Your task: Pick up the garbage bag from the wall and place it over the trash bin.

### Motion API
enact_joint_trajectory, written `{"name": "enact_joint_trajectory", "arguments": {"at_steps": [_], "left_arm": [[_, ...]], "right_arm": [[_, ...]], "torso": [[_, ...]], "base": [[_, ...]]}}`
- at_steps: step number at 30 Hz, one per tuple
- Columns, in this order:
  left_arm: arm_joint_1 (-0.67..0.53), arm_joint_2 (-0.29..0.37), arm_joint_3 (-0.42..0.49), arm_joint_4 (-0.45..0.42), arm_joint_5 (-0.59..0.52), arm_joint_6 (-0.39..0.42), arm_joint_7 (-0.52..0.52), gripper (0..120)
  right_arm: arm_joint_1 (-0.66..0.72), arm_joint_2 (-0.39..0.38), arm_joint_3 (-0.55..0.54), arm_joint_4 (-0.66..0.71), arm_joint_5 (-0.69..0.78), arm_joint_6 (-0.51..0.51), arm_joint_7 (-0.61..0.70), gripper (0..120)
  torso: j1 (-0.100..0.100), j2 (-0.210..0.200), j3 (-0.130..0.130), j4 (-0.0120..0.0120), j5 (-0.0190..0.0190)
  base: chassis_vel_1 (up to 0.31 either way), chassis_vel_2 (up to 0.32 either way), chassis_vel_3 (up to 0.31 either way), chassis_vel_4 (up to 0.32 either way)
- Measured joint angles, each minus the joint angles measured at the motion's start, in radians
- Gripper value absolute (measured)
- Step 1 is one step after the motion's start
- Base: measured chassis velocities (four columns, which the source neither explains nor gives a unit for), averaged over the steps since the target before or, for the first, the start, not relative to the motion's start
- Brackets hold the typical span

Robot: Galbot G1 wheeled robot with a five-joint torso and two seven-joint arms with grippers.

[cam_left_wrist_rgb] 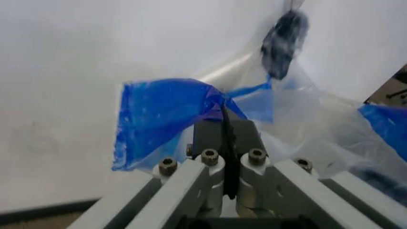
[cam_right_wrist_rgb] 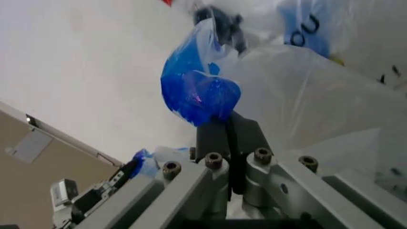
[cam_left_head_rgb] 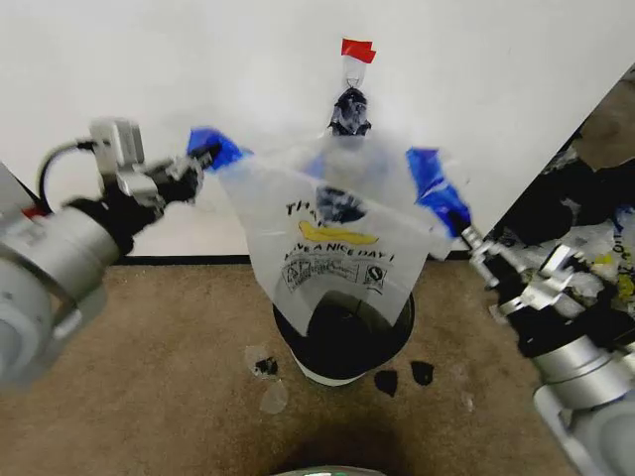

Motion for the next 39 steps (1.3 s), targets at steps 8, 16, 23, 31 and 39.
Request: {"name": "enact_joint_trajectory", "arguments": {"at_steps": [8,16,23,31,39], "left_arm": [[0.068,-0.082,0.041,0.000,0.008,0.015,-0.032,0],[0.257,-0.178,0.051,0.000,0.111,0.029,-0.041,0],[0.332,-0.225,0.049,0.000,0.150,0.029,-0.040,0],[0.408,-0.241,0.047,-0.001,0.201,0.033,-0.037,0],[0.429,-0.219,0.048,-0.001,0.229,0.040,-0.018,0]], "right_arm": [[-0.031,0.022,-0.024,0.000,-0.099,0.003,0.008,0],[-0.117,0.076,-0.077,0.000,-0.321,0.039,0.044,0],[-0.174,0.108,-0.098,0.001,-0.435,0.037,0.145,0],[-0.237,0.130,-0.108,0.001,-0.511,-0.036,0.287,0],[-0.236,0.111,-0.033,0.001,-0.445,-0.082,0.280,0]], "torso": [[0.000,0.000,0.000,0.0001,0.0005],[0.000,0.000,0.000,0.0002,0.0004],[0.000,0.000,0.000,-0.0001,0.0008],[0.000,0.000,0.000,0.0000,0.0007],[0.000,0.000,0.000,0.0001,0.0006]], "base": [[0.000,0.000,0.000,0.000],[0.000,0.000,0.000,0.000],[0.000,0.000,0.000,0.000],[0.000,0.000,0.000,0.000],[0.000,0.000,0.000,0.000]]}}
